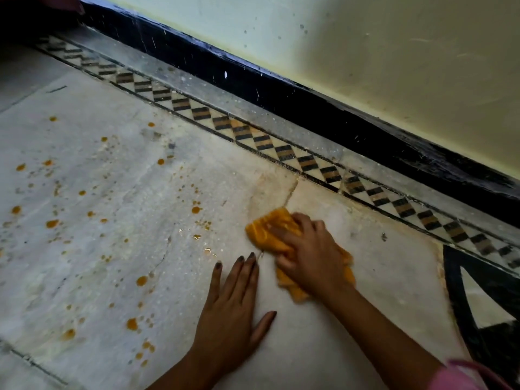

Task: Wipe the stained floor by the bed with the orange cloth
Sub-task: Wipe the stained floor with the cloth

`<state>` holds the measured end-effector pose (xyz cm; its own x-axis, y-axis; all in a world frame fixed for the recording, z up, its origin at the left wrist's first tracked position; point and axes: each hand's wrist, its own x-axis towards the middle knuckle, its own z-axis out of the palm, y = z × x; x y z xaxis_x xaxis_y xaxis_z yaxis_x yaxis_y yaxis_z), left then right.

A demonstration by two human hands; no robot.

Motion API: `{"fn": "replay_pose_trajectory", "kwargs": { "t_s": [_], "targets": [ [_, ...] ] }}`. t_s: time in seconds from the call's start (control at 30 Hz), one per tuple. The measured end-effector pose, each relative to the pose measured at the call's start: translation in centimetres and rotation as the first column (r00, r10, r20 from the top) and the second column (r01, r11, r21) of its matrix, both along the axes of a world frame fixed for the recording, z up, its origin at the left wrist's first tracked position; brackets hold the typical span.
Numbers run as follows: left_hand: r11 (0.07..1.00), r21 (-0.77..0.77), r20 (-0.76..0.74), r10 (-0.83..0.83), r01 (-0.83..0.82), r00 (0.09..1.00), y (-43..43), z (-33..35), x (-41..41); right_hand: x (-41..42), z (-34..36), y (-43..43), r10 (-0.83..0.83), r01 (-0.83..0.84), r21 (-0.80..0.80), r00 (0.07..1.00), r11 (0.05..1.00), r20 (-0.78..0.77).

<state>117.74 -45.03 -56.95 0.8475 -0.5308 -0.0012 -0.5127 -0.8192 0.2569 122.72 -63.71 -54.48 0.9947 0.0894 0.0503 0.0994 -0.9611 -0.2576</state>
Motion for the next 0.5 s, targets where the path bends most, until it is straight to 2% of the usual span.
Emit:
{"fn": "replay_pose_trajectory", "kwargs": {
  "t_s": [0.07,0.17,0.27,0.3,0.37,0.43,0.5],
  "targets": [
    [1.000,-0.011,0.018,0.014,-0.014,1.000,1.5,-0.1,-0.9,-1.6,0.1,-3.3,-0.085,0.084,-0.036,0.995,0.996,-0.043],
    [1.000,0.000,0.006,0.024,-0.024,1.000,2.9,0.0,-1.8,2.3,0.2,-6.4,-0.428,0.422,-0.089,0.900,0.902,-0.077],
    [1.000,-0.006,0.000,0.025,-0.025,1.000,3.4,0.0,-2.3,8.8,0.2,-3.5,-0.499,0.489,-0.137,0.866,0.861,-0.044],
    [1.000,-0.014,0.003,0.021,-0.021,1.000,3.5,-0.1,-2.3,10.3,0.4,-1.4,-0.497,0.487,-0.126,0.865,0.864,-0.067],
    [1.000,-0.021,0.017,0.017,-0.017,1.000,3.5,-0.3,-2.2,10.6,0.4,3.1,-0.379,0.369,-0.108,0.920,0.923,-0.094],
    [0.999,-0.034,0.038,0.012,-0.011,0.999,3.6,-0.5,-2.1,7.3,0.3,5.5,-0.189,0.186,-0.048,0.980,0.981,-0.067],
    [0.999,-0.052,0.049,0.011,-0.009,0.999,3.6,-0.6,-2.1,2.1,0.2,4.7,-0.027,0.027,0.006,0.999,1.000,-0.025]
  ]
}}
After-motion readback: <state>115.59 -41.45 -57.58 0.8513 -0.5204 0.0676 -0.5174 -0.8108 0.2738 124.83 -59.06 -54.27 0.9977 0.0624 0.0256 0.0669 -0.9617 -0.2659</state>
